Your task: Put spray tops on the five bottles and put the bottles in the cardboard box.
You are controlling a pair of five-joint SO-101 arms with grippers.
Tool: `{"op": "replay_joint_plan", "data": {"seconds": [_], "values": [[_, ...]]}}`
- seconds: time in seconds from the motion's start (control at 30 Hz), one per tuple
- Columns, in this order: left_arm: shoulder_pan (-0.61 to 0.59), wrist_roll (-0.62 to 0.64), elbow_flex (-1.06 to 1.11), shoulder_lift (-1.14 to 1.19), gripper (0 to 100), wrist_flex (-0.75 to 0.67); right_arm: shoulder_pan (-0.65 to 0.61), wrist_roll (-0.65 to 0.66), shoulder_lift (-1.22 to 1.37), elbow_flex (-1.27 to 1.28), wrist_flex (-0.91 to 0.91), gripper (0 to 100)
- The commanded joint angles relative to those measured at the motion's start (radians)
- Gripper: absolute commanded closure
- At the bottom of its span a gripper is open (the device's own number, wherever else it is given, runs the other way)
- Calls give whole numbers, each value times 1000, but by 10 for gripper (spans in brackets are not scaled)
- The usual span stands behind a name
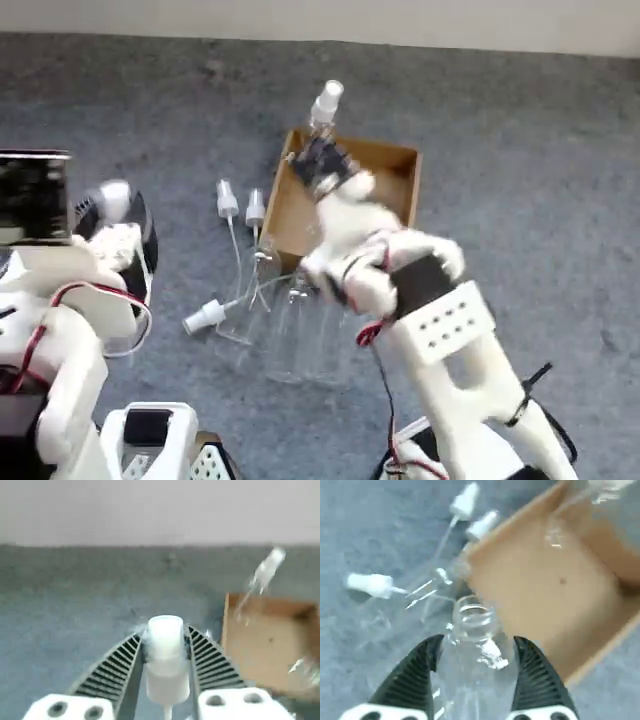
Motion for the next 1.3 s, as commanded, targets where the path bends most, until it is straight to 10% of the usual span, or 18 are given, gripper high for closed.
{"op": "replay_joint_plan", "data": {"seconds": [0.0,0.57,1.27], "values": [[24,183,33,-41,996,-230,-104,-11,-59,108,-220,995],[24,499,671,-360,996,-806,-234,-11,-70,277,-395,995],[19,502,832,-360,995,-1053,-263,-72,-173,364,-588,995]]}}
